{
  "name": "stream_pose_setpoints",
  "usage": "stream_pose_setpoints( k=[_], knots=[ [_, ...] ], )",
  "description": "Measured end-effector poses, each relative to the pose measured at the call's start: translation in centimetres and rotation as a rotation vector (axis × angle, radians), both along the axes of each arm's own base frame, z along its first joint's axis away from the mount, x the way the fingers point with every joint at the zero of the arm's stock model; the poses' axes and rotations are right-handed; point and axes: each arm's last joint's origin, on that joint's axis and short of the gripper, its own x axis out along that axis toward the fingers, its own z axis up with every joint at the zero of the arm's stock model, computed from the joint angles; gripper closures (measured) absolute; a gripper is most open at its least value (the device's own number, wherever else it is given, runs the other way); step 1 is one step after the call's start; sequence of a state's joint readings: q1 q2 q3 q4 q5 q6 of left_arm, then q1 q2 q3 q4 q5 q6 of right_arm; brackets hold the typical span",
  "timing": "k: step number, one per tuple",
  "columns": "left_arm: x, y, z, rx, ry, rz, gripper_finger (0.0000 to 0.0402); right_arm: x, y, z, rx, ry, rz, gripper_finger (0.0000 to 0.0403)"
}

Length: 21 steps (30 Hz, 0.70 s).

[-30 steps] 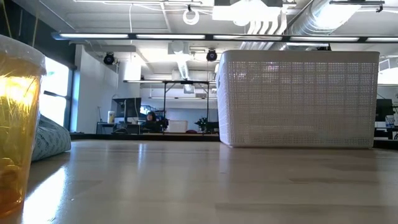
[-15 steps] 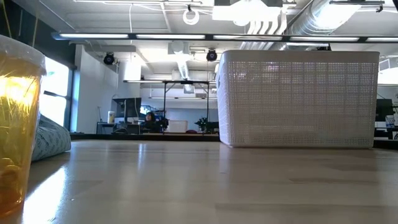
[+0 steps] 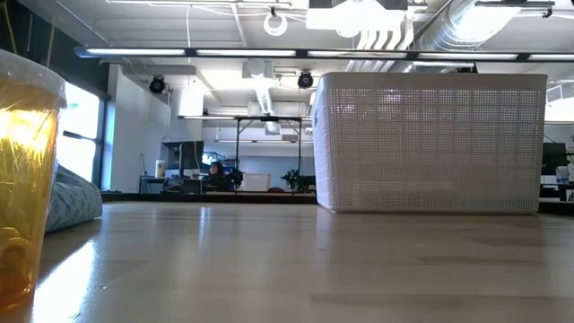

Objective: Pick & place medical supplies in basket/bin
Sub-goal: Put the orange pill bottle into the white bin

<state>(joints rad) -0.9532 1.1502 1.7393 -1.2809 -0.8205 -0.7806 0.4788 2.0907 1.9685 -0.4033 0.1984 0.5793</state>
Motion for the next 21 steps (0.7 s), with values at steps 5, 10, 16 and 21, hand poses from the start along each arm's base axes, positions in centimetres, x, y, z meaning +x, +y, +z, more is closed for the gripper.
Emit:
stream_pose_setpoints(
  k=[5, 10, 16, 21],
  knots=[
    [0.8, 1.4, -0.5, -0.111, -0.092, -0.076, 0.0354, 0.0, 0.0, 0.0, -0.029, -0.012, 0.017, 0.0204],
    [4.1, 1.2, -1.7, -0.195, -0.128, -0.214, 0.0347, 0.0, 0.0, -0.3, -0.092, -0.024, 0.049, 0.0204],
    [7.3, 2.9, -2.9, -0.203, -0.068, -0.203, 0.0336, -0.2, 0.1, -2.2, -0.122, 0.008, 0.040, 0.0203],
    [8.1, 4.8, -2.5, -0.157, -0.109, -0.163, 0.0330, -0.1, 0.5, -4.0, -0.110, -0.048, 0.014, 0.0196]
  ],
)
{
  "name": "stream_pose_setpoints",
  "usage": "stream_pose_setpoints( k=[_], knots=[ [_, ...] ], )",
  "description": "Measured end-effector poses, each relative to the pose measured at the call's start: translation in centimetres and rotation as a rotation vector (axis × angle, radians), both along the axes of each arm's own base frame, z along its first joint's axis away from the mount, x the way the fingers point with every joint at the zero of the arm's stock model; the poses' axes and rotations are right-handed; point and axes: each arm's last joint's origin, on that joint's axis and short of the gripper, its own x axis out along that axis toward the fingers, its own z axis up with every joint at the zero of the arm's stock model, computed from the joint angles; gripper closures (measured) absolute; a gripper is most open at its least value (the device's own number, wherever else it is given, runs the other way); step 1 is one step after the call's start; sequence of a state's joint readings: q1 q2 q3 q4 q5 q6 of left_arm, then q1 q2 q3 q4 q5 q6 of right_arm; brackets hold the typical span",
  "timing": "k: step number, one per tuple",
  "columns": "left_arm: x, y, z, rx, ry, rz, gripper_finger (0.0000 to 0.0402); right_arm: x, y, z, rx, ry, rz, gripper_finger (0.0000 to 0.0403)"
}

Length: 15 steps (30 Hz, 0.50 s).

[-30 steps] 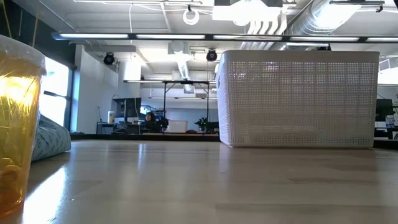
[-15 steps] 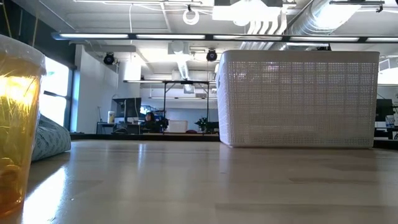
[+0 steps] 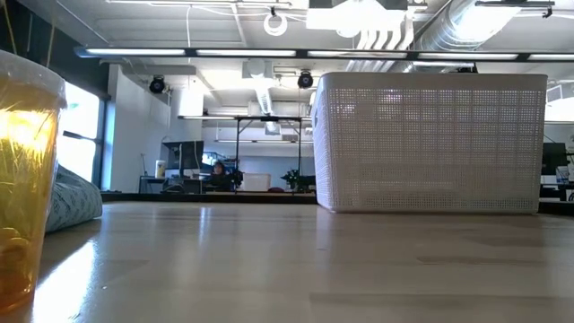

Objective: Pick & place medical supplies in basket/bin
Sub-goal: Put the orange pill bottle into the white bin

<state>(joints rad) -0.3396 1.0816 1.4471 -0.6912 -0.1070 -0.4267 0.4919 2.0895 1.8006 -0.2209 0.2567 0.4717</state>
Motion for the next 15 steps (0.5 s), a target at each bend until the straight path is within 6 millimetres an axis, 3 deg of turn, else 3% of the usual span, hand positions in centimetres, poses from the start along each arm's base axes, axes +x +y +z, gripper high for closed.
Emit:
stream_pose_setpoints(
  k=[5, 15],
  knots=[
    [-0.6, 0.9, 0.3, -0.017, -0.005, 0.044, 0.0330, -0.4, 0.6, -2.1, -0.028, -0.043, 0.034, 0.0182],
    [-0.6, 0.8, 0.2, -0.099, 0.020, 0.064, 0.0337, -1.3, 0.8, -5.0, -0.239, -0.074, 0.145, 0.0139]
  ],
)
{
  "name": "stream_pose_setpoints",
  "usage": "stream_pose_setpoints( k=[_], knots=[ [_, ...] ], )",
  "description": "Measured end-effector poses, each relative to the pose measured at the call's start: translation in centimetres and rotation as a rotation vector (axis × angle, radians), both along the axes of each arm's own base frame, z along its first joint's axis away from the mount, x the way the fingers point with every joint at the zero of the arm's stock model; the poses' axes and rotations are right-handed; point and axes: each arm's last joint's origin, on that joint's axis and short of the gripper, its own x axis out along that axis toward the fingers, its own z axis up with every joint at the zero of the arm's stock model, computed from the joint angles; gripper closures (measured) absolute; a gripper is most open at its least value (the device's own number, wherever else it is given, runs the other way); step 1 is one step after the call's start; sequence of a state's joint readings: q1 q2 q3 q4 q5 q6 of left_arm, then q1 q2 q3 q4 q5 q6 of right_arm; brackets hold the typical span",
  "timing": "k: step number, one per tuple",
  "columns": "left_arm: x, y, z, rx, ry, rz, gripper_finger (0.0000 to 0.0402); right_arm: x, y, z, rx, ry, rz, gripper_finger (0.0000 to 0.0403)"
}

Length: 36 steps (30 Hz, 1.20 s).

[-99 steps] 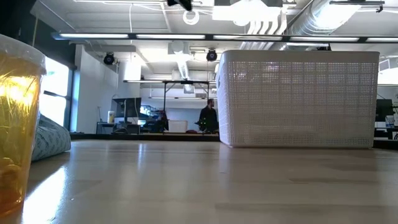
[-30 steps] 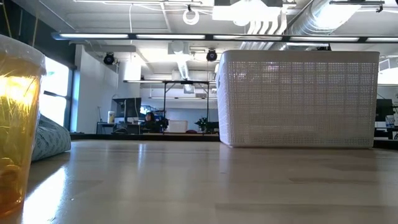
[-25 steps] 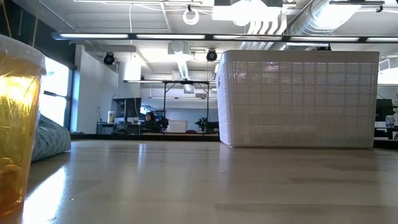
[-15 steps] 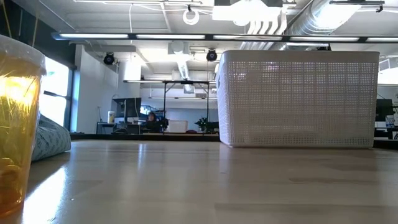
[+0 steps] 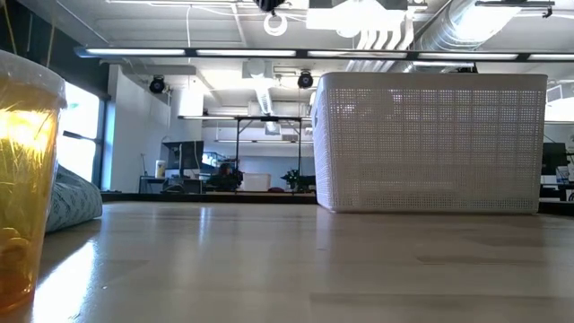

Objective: Pick & place medical supplies in basket/bin
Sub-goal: Put the orange pill bottle into the white bin

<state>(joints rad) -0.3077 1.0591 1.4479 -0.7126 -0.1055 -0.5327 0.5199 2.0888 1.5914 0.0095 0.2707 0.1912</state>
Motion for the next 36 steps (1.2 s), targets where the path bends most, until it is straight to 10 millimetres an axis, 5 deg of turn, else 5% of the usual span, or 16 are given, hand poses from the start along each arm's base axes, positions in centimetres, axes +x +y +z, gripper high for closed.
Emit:
stream_pose_setpoints(
  k=[13, 21, 26, 36],
  knots=[
    [1.3, -0.4, -0.8, -0.003, 0.057, 0.009, 0.0334, -0.1, -0.3, -1.4, 0.007, -0.075, 0.073, 0.0127],
    [1.6, -0.6, -1.2, -0.034, 0.089, -0.010, 0.0335, 1.5, 0.5, -4.5, 0.035, -0.015, 0.068, 0.0127],
    [1.5, -0.7, -1.3, -0.060, 0.117, -0.032, 0.0339, 2.3, 1.9, -4.2, 0.025, -0.036, 0.091, 0.0127],
    [1.3, -0.7, -1.4, -0.067, 0.129, -0.037, 0.0339, 2.1, 1.5, -5.6, -0.045, 0.048, 0.089, 0.0127]
  ],
)
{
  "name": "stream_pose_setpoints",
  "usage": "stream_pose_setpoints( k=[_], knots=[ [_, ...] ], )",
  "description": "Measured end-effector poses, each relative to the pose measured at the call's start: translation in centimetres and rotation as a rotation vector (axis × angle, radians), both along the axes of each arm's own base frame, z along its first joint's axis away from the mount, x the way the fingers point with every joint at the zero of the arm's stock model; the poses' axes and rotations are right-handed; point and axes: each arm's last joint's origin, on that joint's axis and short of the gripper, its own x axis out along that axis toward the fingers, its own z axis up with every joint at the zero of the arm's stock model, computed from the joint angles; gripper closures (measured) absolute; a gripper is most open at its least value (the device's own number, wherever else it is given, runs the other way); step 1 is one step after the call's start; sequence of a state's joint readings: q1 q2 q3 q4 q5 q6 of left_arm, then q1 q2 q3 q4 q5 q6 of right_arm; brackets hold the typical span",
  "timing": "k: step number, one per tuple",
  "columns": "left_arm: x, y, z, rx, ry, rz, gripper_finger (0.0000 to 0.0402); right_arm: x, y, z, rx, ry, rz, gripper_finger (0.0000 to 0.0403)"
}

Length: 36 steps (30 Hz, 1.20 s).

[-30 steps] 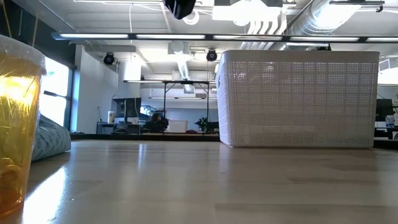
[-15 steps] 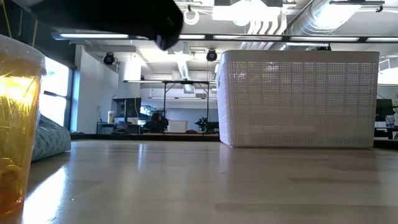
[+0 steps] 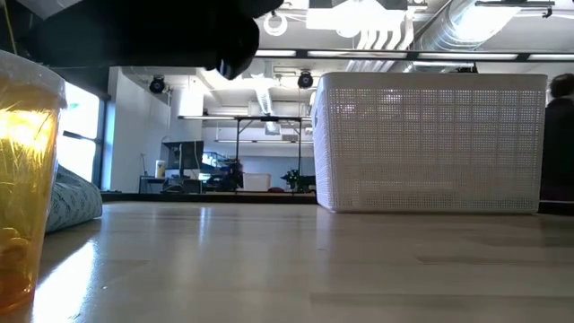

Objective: Pick & place medical supplies in basket/bin
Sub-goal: Put the orange pill bottle into the white bin

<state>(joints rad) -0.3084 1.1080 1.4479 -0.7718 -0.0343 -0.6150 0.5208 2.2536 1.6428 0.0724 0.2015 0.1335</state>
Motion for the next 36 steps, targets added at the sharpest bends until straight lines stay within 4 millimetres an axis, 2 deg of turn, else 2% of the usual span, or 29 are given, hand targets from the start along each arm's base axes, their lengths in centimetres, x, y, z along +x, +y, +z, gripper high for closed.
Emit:
stream_pose_setpoints(
  k=[15, 26, 36],
  knots=[
    [0.0, 0.0, -0.1, -0.001, 0.010, 0.000, 0.0339, 0.2, 0.3, -2.2, 0.003, 0.026, -0.002, 0.0126],
    [0.0, 0.0, -0.2, 0.001, 0.018, 0.000, 0.0339, 0.4, 0.4, -2.5, 0.006, 0.013, -0.026, 0.0126],
    [0.0, 0.0, -0.2, 0.006, 0.018, 0.010, 0.0339, 0.8, -0.4, -2.5, 0.007, 0.016, -0.033, 0.0126]
  ],
)
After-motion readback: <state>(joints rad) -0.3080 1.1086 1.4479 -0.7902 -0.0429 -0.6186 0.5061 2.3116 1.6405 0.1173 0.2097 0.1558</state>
